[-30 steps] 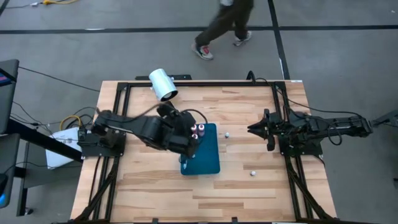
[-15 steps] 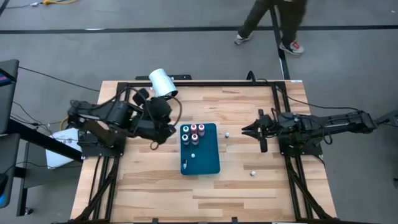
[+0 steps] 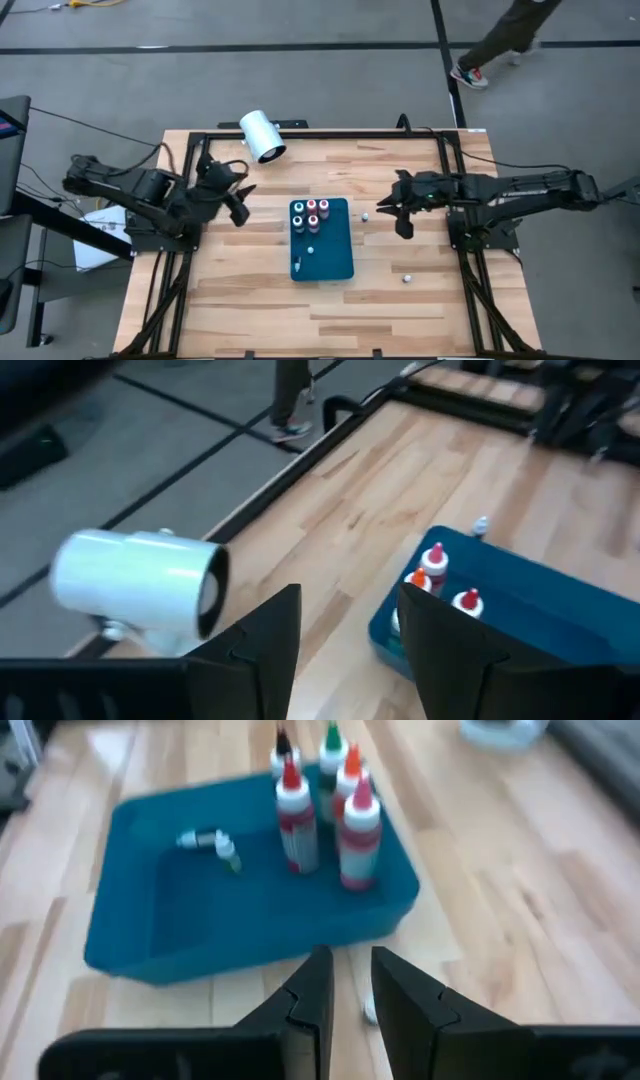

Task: Pick & Place food coloring
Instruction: Put the left small black food coloring bottle into the blue bin

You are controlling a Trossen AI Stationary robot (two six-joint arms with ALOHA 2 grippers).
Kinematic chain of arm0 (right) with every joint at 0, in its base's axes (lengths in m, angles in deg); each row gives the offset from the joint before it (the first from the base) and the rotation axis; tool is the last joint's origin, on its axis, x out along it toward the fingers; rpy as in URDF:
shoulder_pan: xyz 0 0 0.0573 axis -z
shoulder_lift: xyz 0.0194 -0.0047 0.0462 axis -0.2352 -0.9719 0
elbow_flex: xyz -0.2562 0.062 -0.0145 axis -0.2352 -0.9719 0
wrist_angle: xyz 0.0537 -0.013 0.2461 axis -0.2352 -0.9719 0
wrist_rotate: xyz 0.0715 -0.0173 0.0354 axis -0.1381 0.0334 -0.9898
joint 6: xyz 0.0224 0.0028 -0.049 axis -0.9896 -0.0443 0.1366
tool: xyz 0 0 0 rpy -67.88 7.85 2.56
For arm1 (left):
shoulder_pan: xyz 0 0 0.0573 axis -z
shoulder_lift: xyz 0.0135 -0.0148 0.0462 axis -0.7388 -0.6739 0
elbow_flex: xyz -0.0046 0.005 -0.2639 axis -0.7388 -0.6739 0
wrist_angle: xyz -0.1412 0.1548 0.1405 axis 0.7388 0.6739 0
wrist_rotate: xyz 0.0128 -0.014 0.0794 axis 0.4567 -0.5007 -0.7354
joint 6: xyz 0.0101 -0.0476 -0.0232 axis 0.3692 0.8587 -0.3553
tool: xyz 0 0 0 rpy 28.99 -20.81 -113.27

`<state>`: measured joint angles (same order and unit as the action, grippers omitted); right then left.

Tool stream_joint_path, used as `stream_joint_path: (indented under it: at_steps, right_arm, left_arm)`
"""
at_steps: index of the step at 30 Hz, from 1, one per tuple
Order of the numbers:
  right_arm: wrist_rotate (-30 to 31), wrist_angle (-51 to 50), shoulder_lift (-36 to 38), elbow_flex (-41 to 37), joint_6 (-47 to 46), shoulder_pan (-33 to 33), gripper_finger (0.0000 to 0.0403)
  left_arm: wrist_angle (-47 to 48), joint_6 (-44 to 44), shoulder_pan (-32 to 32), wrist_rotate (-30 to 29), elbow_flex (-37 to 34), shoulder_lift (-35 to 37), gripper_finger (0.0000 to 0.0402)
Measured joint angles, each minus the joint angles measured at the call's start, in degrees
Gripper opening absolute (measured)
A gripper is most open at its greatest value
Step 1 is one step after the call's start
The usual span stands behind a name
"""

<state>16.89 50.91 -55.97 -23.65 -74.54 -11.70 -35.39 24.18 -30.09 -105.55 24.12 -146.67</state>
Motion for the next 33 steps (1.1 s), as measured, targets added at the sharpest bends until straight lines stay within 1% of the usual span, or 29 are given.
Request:
stream_joint_path:
  at_steps: [5,8,12,17,20,28,33]
  right_arm:
    - [-6.80,-3.24,-6.90,4.50,1.80,3.00,0.0060]
    - [-8.10,-5.21,-10.74,7.23,1.99,4.54,0.0060]
    - [-10.96,-8.27,-16.12,10.89,3.44,6.03,0.0060]
    - [-12.88,-12.95,-23.09,14.76,3.60,6.56,0.0068]
    - [-12.93,-14.75,-26.87,16.73,3.82,6.56,0.0090]
    - [-12.11,-17.22,-35.33,21.20,4.87,6.85,0.0177]
    - [-11.06,-20.53,-39.20,23.34,4.94,7.33,0.0208]
  left_arm:
    - [-11.20,-4.30,0.01,3.59,-12.98,10.57,0.0160]
    - [-16.08,-6.34,0.02,4.94,-18.99,16.07,0.0160]
    - [-19.16,-7.20,-0.02,6.69,-25.24,22.10,0.0160]
    - [-19.27,-6.02,-0.02,7.45,-30.77,27.97,0.0160]
    - [-19.35,-5.21,-0.02,7.45,-33.41,30.84,0.0160]
    - [-19.03,-5.20,-0.02,7.42,-38.75,36.98,0.0160]
    - [-19.08,-5.17,-0.02,7.30,-41.29,40.56,0.0160]
